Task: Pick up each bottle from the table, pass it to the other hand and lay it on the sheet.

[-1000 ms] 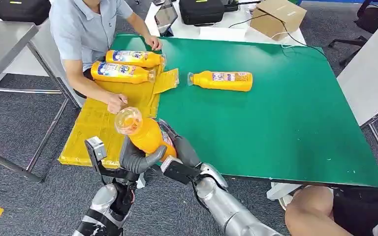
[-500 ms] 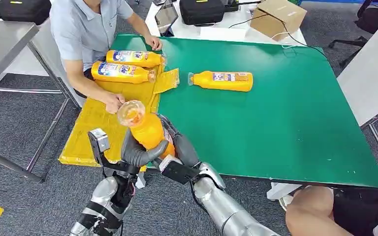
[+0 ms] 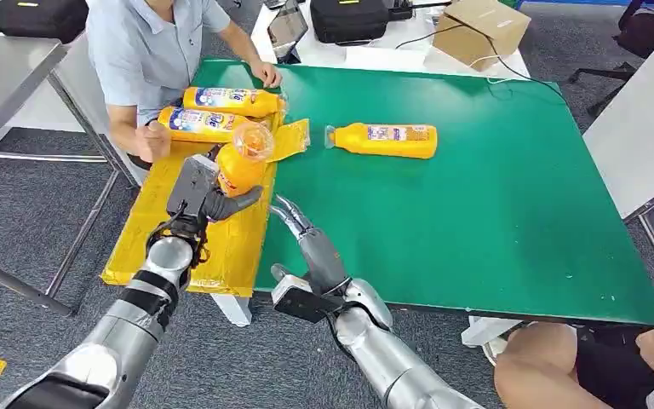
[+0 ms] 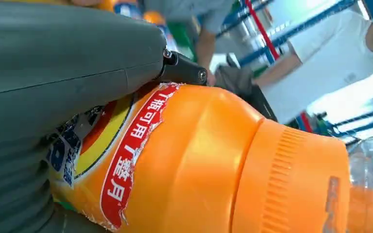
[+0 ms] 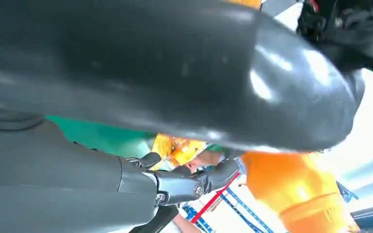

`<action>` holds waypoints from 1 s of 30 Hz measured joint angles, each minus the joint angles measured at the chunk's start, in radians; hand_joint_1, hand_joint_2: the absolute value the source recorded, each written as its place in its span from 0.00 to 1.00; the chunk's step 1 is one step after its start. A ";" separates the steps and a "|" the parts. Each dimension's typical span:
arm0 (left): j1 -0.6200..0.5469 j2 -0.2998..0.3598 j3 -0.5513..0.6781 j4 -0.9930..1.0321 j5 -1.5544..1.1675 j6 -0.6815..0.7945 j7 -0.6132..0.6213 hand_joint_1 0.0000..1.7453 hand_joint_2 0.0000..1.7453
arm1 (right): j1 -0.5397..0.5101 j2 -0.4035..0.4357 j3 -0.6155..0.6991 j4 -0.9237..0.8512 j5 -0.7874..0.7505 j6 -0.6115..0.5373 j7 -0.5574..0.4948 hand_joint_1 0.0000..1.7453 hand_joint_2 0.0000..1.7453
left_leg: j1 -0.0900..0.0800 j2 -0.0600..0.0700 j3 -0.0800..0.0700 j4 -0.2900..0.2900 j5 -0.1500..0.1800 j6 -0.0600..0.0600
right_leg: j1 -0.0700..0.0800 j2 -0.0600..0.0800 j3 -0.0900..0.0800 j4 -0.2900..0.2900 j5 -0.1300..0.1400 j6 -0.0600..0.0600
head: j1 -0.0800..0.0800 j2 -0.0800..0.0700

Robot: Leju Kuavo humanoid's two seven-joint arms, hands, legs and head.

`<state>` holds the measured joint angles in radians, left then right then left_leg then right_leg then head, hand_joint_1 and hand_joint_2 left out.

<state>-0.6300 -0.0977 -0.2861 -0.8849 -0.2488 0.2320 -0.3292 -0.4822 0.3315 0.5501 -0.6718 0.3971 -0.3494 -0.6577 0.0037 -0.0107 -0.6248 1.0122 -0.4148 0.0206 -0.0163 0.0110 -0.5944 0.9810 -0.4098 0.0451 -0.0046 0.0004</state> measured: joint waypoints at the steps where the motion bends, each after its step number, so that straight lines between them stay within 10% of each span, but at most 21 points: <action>1: -0.015 0.002 0.002 0.024 -0.022 0.001 0.007 1.00 1.00 | 0.000 0.000 0.000 -0.001 0.002 0.000 0.002 0.00 0.00 | 0.000 0.000 0.000 0.000 0.000 0.000 | 0.000 0.000 0.000 0.000 0.000 0.000 | 0.000 0.000; 30: -0.103 0.009 -0.197 0.417 -0.665 -0.014 0.210 0.98 1.00 | 0.139 -0.034 -0.053 -0.196 0.017 0.047 0.012 0.00 0.00 | 0.000 0.000 -0.001 0.000 0.000 0.000 | 0.000 0.000 -0.001 0.000 0.000 0.000 | 0.000 0.000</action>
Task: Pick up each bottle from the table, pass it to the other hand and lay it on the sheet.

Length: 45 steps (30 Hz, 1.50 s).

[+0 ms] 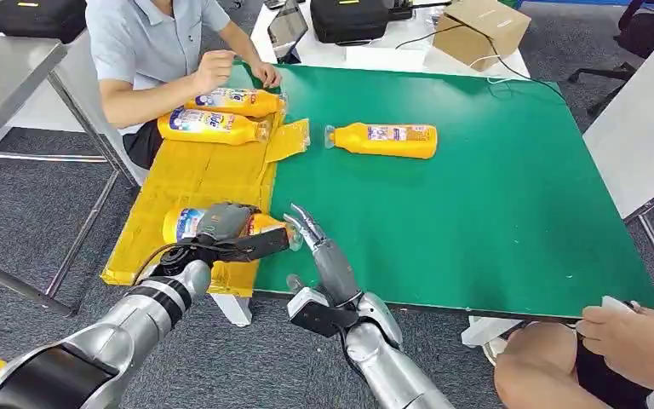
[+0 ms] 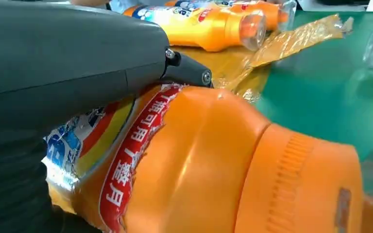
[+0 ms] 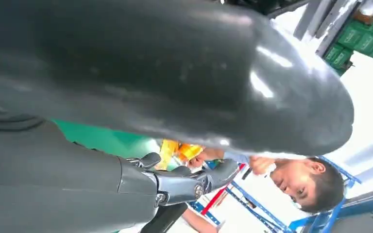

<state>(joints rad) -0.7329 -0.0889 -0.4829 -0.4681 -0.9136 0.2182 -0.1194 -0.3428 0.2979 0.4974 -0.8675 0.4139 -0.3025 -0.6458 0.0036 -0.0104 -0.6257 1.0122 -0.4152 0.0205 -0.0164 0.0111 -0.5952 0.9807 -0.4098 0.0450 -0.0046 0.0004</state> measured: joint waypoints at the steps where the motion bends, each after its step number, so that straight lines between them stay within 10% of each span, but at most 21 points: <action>1: 0.000 0.000 0.000 0.004 -0.002 -0.007 0.003 0.62 1.00 | 0.004 0.000 0.000 -0.007 0.000 0.000 0.001 0.00 0.00 | 0.000 0.000 0.000 0.000 0.000 0.000 | 0.000 0.000 0.000 0.000 0.000 0.000 | 0.000 0.000; 2: 0.000 0.000 0.000 0.008 -0.003 -0.014 0.005 0.00 1.00 | 0.009 -0.001 -0.001 -0.013 0.000 -0.001 0.003 0.00 0.00 | 0.000 0.000 0.000 0.000 0.000 0.000 | 0.000 0.000 0.000 0.000 0.000 0.000 | 0.000 0.000; 23: 0.002 -0.033 0.253 0.012 0.526 -0.491 -0.181 0.00 1.00 | 0.021 -0.014 -0.020 0.027 -0.026 -0.053 -0.034 0.00 0.00 | 0.000 -0.001 0.003 0.000 0.001 0.000 | 0.000 0.000 0.003 0.000 0.000 0.000 | 0.000 0.000; 33: 0.217 -0.035 0.296 -0.430 0.865 -0.265 -0.314 0.00 1.00 | 0.072 -0.044 -0.022 -0.070 -0.055 -0.151 -0.035 0.00 0.00 | 0.000 -0.001 0.001 0.000 -0.001 -0.001 | 0.000 0.000 0.001 0.000 -0.001 0.000 | 0.000 0.000; 39: 0.421 -0.045 0.318 -0.817 1.040 -0.051 -0.386 0.00 1.00 | 0.146 -0.121 -0.030 -0.208 0.213 -0.295 0.115 0.00 0.00 | 0.000 0.000 0.000 0.000 -0.002 -0.001 | 0.000 0.000 0.000 -0.001 -0.001 0.000 | 0.000 0.000; 40: 0.454 -0.048 0.324 -0.872 1.043 -0.019 -0.403 0.00 1.00 | 0.153 -0.135 -0.038 -0.219 0.267 -0.308 0.155 0.00 1.00 | 0.000 0.000 0.000 0.000 -0.002 -0.001 | 0.000 0.000 0.000 -0.001 -0.001 0.000 | 0.000 0.000; 45: 0.610 -0.052 0.336 -1.076 1.023 0.038 -0.375 0.00 1.00 | 0.160 -0.221 -0.110 -0.230 0.424 -0.261 0.299 0.00 1.00 | -0.001 -0.001 0.000 0.000 -0.002 -0.001 | -0.001 0.000 0.000 -0.001 -0.001 0.000 | 0.000 0.000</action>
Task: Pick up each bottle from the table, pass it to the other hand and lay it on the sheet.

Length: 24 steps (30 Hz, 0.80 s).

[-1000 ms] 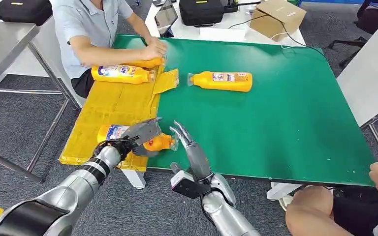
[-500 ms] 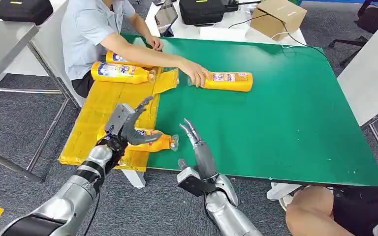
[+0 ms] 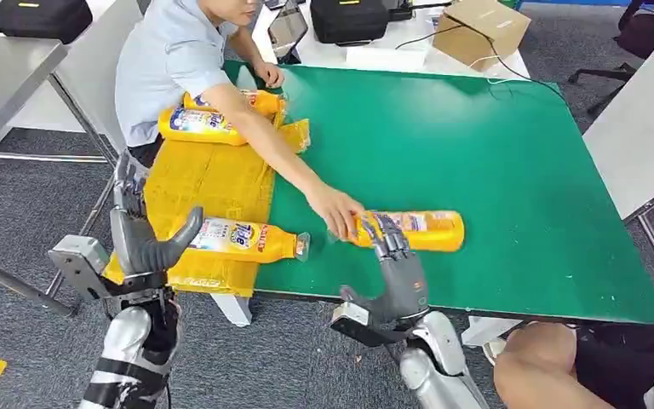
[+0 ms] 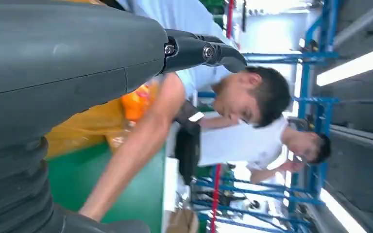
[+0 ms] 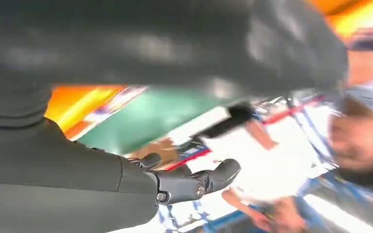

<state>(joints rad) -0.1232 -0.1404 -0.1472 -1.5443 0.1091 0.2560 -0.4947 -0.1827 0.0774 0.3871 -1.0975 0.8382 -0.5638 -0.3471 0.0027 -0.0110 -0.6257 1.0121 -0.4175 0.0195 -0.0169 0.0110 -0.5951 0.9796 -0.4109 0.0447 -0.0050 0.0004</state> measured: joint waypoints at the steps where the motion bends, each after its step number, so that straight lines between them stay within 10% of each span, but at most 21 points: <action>1: 0.020 0.000 0.001 -0.020 -0.015 0.011 0.009 0.00 1.00 | -0.001 -0.014 -0.015 0.002 0.022 0.013 0.013 0.00 1.00 | 0.000 0.000 0.000 0.000 0.000 0.000 | 0.000 0.000 0.000 0.000 0.000 0.000 | 0.000 0.000; 24: 0.122 -0.006 -0.003 -0.100 -0.058 -0.037 0.101 0.00 1.00 | -0.210 -0.083 -0.085 0.305 0.209 0.117 0.215 0.00 1.00 | 0.000 0.000 0.000 0.000 0.000 0.000 | 0.000 0.000 0.000 0.000 0.000 0.000 | 0.000 0.000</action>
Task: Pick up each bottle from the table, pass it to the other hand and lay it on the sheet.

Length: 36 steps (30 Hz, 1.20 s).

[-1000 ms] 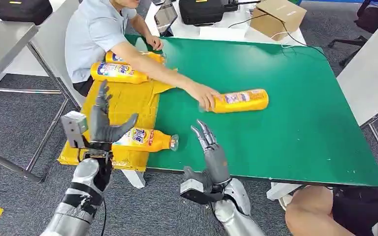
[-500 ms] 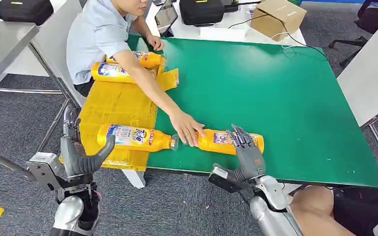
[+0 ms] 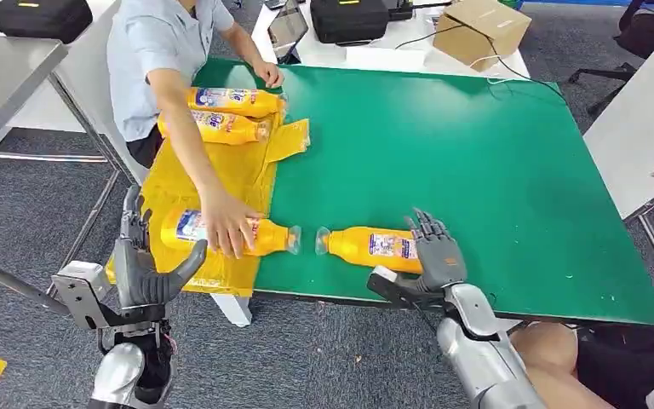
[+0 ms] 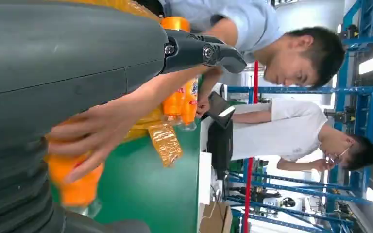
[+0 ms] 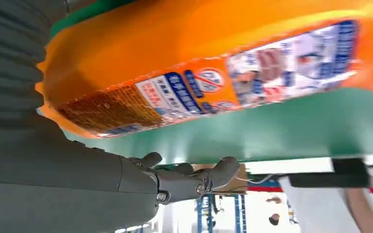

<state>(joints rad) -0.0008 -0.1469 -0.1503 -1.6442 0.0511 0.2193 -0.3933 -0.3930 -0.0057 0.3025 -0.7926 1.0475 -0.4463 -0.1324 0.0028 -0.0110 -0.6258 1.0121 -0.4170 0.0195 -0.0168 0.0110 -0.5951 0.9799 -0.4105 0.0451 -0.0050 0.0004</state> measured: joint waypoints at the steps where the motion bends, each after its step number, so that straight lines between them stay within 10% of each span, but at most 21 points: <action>1: 0.000 0.000 0.000 0.000 0.002 -0.002 0.003 0.00 1.00 | -0.010 -0.002 -0.001 0.016 0.002 -0.003 0.003 0.00 1.00 | 0.000 0.000 0.000 0.000 0.000 0.000 | 0.000 0.000 0.000 0.000 0.000 0.000 | 0.000 0.000; 15: 0.003 -0.001 0.001 0.001 0.013 -0.024 0.032 0.00 1.00 | -0.108 -0.008 -0.010 0.164 0.048 0.102 0.082 0.10 1.00 | 0.000 0.001 0.002 0.000 0.000 0.000 | 0.000 0.000 0.001 0.000 0.000 0.000 | 0.000 0.000; 16: 0.003 -0.001 0.001 0.002 0.013 -0.025 0.032 0.00 1.00 | -0.115 -0.010 -0.010 0.171 0.045 0.116 0.082 1.00 1.00 | 0.000 0.001 0.002 0.000 0.000 0.000 | 0.000 0.000 0.001 0.000 0.000 0.000 | 0.000 0.000; 36: -0.030 -0.001 -0.010 0.061 0.030 -0.042 0.030 0.00 1.00 | -0.179 -0.011 -0.016 0.306 -0.067 0.245 -0.058 1.00 1.00 | 0.001 0.003 0.011 0.000 -0.001 0.000 | 0.001 0.001 0.006 -0.001 0.000 -0.001 | 0.000 0.000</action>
<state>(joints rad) -0.0310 -0.1480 -0.1598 -1.5827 0.0813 0.1778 -0.3635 -0.5717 -0.0172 0.2865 -0.4868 0.9807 -0.2018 -0.1904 0.0038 -0.0079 -0.6146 1.0121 -0.4178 0.0193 -0.0154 0.0116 -0.5887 0.9790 -0.4105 0.0443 -0.0050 0.0004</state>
